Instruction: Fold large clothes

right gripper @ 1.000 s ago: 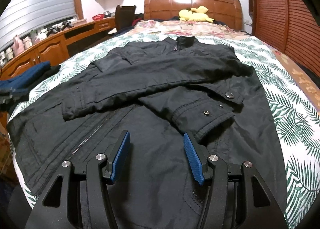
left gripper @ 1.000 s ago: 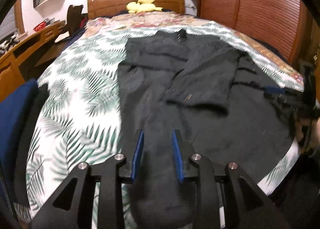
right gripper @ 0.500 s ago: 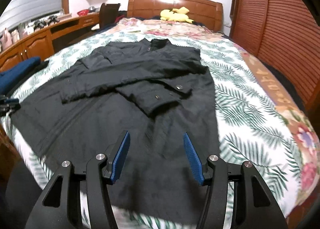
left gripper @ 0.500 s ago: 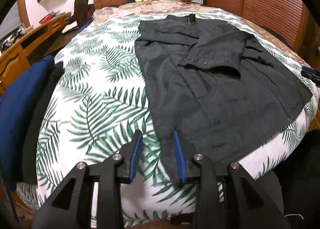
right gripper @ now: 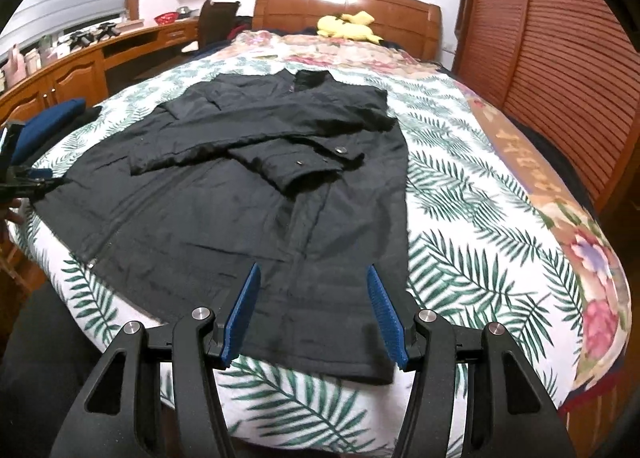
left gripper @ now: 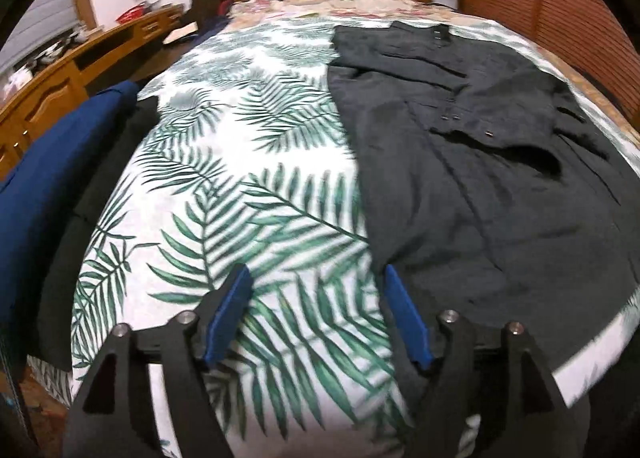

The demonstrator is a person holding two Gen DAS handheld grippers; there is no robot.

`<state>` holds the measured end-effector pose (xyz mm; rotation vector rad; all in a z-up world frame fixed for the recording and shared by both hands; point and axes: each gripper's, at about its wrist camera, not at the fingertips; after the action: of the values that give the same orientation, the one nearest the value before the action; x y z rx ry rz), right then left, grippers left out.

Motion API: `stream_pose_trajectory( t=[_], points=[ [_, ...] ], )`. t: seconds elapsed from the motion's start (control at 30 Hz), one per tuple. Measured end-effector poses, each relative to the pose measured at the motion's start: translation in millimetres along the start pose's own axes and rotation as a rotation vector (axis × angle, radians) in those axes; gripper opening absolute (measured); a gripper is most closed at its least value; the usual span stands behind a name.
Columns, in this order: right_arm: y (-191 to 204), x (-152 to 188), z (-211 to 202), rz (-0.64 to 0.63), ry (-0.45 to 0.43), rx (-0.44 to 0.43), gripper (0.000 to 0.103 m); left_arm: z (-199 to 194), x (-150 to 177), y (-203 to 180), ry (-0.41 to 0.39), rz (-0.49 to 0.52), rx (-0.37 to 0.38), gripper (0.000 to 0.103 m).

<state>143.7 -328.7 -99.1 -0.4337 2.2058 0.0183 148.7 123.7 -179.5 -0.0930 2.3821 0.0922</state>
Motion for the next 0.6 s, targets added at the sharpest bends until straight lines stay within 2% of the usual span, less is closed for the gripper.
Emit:
stream_pose_trajectory(
  t=[0.13, 0.2, 0.37, 0.6],
  points=[
    [-15, 3, 4, 0.044, 0.024, 0.006, 0.057, 3, -1, 10, 0.005, -0.038, 0.021, 0.078],
    [-23, 5, 8, 0.061, 0.040, 0.008, 0.065, 0, 0, 12, 0.006, -0.040, 0.025, 0.078],
    [-36, 12, 21, 0.070, 0.097, 0.041, 0.065, -16, 4, 18, -0.004, -0.054, 0.036, 0.078],
    [-46, 24, 33, 0.085, 0.156, 0.031, 0.065, -47, 18, 16, -0.024, -0.033, 0.069, 0.078]
  ],
)
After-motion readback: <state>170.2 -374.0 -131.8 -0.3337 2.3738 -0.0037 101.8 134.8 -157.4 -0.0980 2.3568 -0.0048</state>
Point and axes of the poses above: each gripper's, at about its wrist camera, not at the fingertips, and z roughly the way its jaws point, y to its left, x to its underside, and after that the axes turned 5 degrees about -y, right-handed
